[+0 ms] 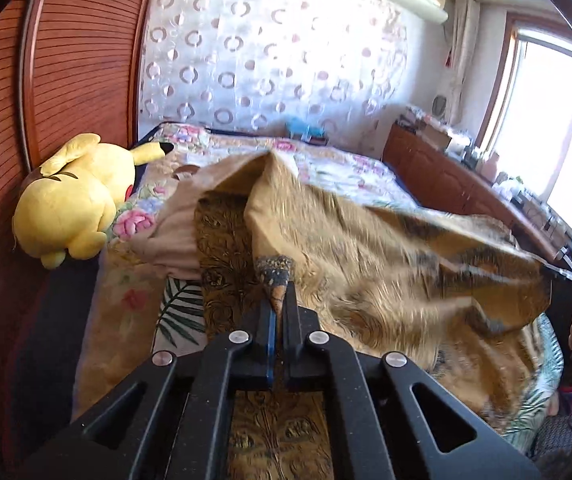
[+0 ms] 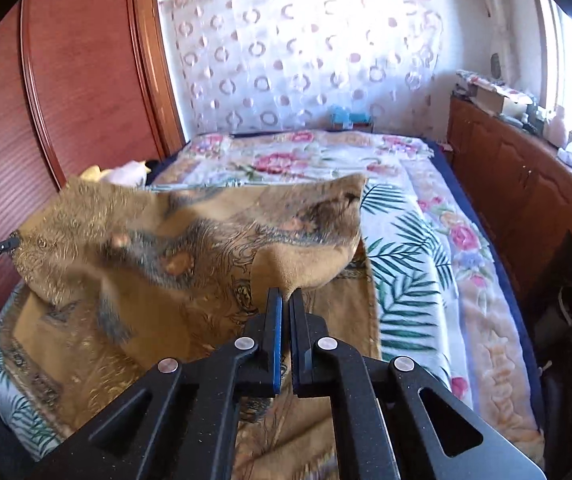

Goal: Fold small clothes

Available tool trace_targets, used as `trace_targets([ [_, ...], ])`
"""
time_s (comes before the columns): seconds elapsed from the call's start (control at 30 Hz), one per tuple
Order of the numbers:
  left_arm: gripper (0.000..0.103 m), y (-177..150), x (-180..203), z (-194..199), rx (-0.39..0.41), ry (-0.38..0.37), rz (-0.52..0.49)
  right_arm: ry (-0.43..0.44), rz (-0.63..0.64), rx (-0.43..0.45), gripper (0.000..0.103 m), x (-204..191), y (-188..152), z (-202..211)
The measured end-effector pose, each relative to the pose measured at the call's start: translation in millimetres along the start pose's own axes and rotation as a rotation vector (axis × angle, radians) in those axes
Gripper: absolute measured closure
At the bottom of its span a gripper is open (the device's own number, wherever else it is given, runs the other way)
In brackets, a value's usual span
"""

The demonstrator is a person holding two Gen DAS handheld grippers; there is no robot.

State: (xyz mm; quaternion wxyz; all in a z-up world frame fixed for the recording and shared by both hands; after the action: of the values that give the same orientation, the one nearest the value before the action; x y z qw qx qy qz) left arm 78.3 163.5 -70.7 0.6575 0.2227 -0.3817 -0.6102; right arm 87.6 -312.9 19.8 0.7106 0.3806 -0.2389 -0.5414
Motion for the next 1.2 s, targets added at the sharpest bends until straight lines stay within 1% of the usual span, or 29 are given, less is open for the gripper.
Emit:
trace_targets([
  [0.1, 0.101, -5.1, -1.7, 21.6, 0.019, -0.010, 0.014, 0.017, -0.010, 0.013, 0.100, 0.0, -13.8, 21.6],
  [0.17, 0.101, -12.2, -4.3, 35.6, 0.022, -0.010, 0.018, 0.010, 0.009, 0.004, 0.100, -1.3, -23.1, 30.0],
  [0.27, 0.101, -27.9, -12.5, 46.0, 0.003, -0.004, 0.040, 0.006, 0.009, -0.008, 0.100, 2.0, -38.0, 37.0],
  [0.37, 0.101, -45.3, -15.8, 45.0, -0.037, 0.008, 0.051, 0.002, -0.025, -0.011, 0.100, 8.2, -48.6, 39.1],
  [0.5, 0.101, -63.0, -7.5, 34.7, -0.090, 0.070, -0.013, -0.031, -0.010, -0.084, 0.099, 4.5, -64.3, 24.0],
  [0.6, 0.100, -69.3, -5.6, 35.1, -0.101, 0.084, -0.024, -0.073, -0.010, -0.113, 0.086, 2.6, -67.2, 13.3],
  [0.63, 0.100, -69.8, -5.7, 35.5, -0.101, 0.083, -0.023, -0.076, -0.014, -0.110, 0.084, 1.8, -65.7, 13.8],
  [0.67, 0.098, -70.0, -5.4, 35.5, -0.099, 0.082, -0.023, -0.078, -0.021, -0.102, 0.080, 1.3, -63.2, 14.7],
  [0.7, 0.097, -70.1, -5.5, 35.8, -0.093, 0.081, -0.023, -0.082, -0.025, -0.092, 0.073, 1.5, -61.2, 16.6],
  [0.77, 0.090, -70.6, -5.3, 39.0, -0.083, 0.080, -0.020, -0.096, -0.026, -0.064, 0.065, 0.2, -58.7, 25.0],
  [0.8, 0.086, -70.1, -5.8, 39.5, -0.080, 0.079, -0.018, -0.103, -0.024, -0.052, 0.064, -1.7, -58.8, 30.4],
  [0.83, 0.078, -69.0, -6.2, 40.2, -0.077, 0.077, -0.018, -0.108, -0.022, -0.041, 0.063, -2.8, -57.1, 33.4],
  [0.87, 0.065, -68.4, -6.1, 40.4, -0.071, 0.071, -0.021, -0.114, -0.022, -0.032, 0.063, -6.5, -59.4, 36.8],
  [0.9, 0.059, -67.8, -3.4, 42.9, -0.070, 0.066, -0.021, -0.119, -0.025, -0.025, 0.063, -7.5, -58.3, 38.8],
  [0.97, 0.036, -67.2, -2.4, 40.5, -0.079, 0.065, -0.020, -0.115, -0.027, -0.011, 0.063, -10.8, -65.8, 43.0],
  [1.03, 0.023, -66.6, -1.6, 39.7, -0.078, 0.064, -0.019, -0.111, -0.020, -0.009, 0.063, -16.4, -65.8, 37.8],
  [1.2, 0.023, -68.0, -0.1, 30.4, -0.086, 0.095, -0.018, -0.076, 0.043, -0.008, 0.063, -42.3, -57.9, 18.4],
])
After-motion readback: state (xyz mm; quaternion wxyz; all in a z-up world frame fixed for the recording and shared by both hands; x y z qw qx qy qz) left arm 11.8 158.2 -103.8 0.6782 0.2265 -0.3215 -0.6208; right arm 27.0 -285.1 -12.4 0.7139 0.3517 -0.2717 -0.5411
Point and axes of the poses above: each gripper's, at about its wrist camera, not at the fingertips, and z roughly against the way its jaws point, x to its right, y to its top, the point moved 1 cm from there along -z, roughly the way its jaws point, and after that the axes turned 3 degrees about -x, right-handed, at the moved point
